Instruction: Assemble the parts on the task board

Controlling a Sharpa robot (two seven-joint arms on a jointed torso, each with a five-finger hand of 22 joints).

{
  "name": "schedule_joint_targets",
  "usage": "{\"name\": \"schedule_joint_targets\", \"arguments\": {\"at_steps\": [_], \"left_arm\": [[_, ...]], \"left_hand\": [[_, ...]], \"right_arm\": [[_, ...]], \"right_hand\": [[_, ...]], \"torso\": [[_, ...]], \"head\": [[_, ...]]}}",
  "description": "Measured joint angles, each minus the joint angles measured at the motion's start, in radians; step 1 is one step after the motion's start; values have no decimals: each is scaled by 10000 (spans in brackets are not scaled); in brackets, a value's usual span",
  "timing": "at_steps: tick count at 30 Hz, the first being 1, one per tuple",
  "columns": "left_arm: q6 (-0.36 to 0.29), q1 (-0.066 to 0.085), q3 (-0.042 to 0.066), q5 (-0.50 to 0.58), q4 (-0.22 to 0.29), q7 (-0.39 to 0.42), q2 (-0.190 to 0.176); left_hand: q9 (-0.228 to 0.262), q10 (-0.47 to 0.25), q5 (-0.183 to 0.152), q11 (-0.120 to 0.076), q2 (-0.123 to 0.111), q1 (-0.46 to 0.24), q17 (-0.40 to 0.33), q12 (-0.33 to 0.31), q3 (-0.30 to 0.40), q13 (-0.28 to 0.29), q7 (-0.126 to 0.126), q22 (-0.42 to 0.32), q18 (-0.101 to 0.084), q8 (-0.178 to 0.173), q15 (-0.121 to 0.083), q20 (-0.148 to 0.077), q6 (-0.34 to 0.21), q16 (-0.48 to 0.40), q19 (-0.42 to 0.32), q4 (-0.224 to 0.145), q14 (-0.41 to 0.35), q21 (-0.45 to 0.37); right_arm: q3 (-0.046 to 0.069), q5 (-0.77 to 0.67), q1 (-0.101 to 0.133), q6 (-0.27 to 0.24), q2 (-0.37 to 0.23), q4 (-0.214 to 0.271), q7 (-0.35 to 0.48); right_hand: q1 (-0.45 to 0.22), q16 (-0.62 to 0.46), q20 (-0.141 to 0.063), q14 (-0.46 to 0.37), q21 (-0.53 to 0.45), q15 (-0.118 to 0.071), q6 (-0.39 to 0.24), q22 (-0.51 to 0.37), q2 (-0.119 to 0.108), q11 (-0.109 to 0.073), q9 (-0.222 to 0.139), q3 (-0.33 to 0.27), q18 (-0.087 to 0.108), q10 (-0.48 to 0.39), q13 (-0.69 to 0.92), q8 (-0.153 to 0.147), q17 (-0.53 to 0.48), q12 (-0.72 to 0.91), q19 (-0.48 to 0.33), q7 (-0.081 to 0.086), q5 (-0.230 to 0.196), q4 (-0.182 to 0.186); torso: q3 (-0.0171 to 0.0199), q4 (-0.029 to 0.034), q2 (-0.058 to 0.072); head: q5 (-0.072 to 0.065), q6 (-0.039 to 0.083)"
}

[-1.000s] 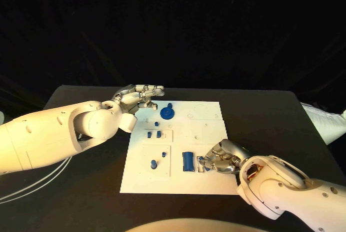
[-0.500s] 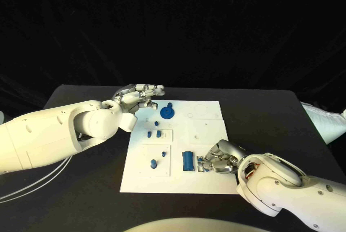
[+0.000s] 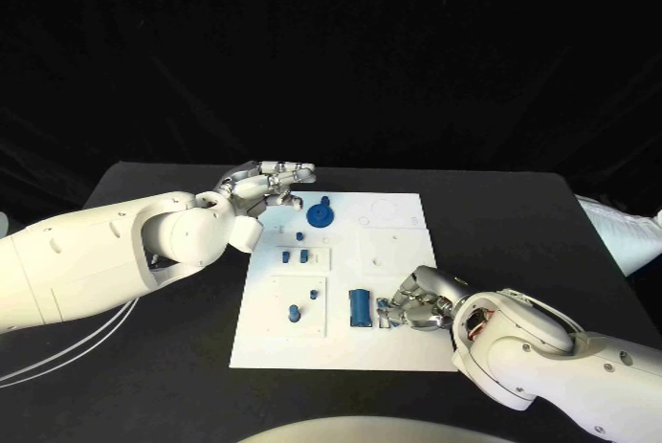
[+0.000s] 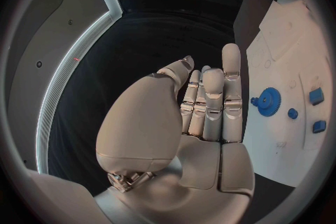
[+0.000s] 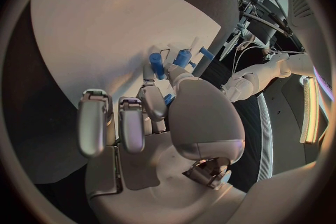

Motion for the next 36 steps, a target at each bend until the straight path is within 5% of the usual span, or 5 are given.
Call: {"name": "schedule_joint_targets", "arguments": {"at_steps": [11, 19, 25, 33, 36], "left_arm": [[14, 0, 0, -18, 5, -21, -8], [24, 0, 0, -28, 6, -34, -9], [28, 0, 0, -34, 9, -42, -10], [34, 0, 0, -40, 9, -56, -15], [37, 0, 0, -42, 8, -62, -16]], "left_hand": [[0, 0, 0, 0, 0, 0, -16, 0, 0, 0, 37, -10, 0, 0, 0, 0, -38, 0, 0, 0, 0, 1], [0, 0, 0, 0, 0, 0, -15, 0, 0, 0, 37, -10, -1, 0, 0, 0, -37, 0, 0, 0, 0, 1], [0, 0, 0, 0, 0, 0, -15, 0, 0, 0, 36, -9, 0, 0, 0, 0, -37, 0, 0, 0, 0, 2], [0, 0, 0, 0, 0, 0, -14, 0, 0, 0, 36, -9, -1, 0, 0, 0, -37, 0, 0, 0, 0, 3], [0, 0, 0, 0, 0, 0, -14, 0, 0, 0, 36, -9, 0, 0, 0, 0, -37, 0, 0, 0, 0, 4]], "right_arm": [[-9, -99, -5, 134, 22, 13, -23], [-14, -115, -9, 232, 40, 45, -24], [-15, -131, -10, 255, 34, 50, -24], [-17, -163, -12, 255, -31, 101, -6], [-17, -164, -12, 249, -90, 127, 13]], "right_hand": [[-316, 220, -67, -13, 265, -61, 139, 220, 427, -54, 131, -369, -159, 160, 291, 88, 8, 305, -1, -66, 64, 369], [-792, 321, -66, -1, 344, -73, 151, 219, 337, -54, 217, -988, -158, 160, 395, 168, 6, 387, -1, -79, 387, 837], [-1115, 321, -138, -2, 382, -72, 180, 218, 351, -53, 283, -1638, -157, 161, 414, 205, 6, 393, -1, -108, -397, 862], [-1114, 320, -137, -2, 381, -72, 195, 217, 352, -53, 300, -1800, -157, 161, 413, 205, 5, 392, 0, -123, -527, 805], [-627, 320, -137, -2, 381, -72, 171, 217, 349, -53, 329, -1957, -157, 160, 420, 205, 4, 301, -1, -99, -794, 637]], "torso": [[7, -2, 0], [7, -6, 0], [10, -5, 1], [12, -3, 1], [13, -3, 1]], "head": [[6, -12], [12, -13], [12, -14], [7, -30], [7, -26]]}}
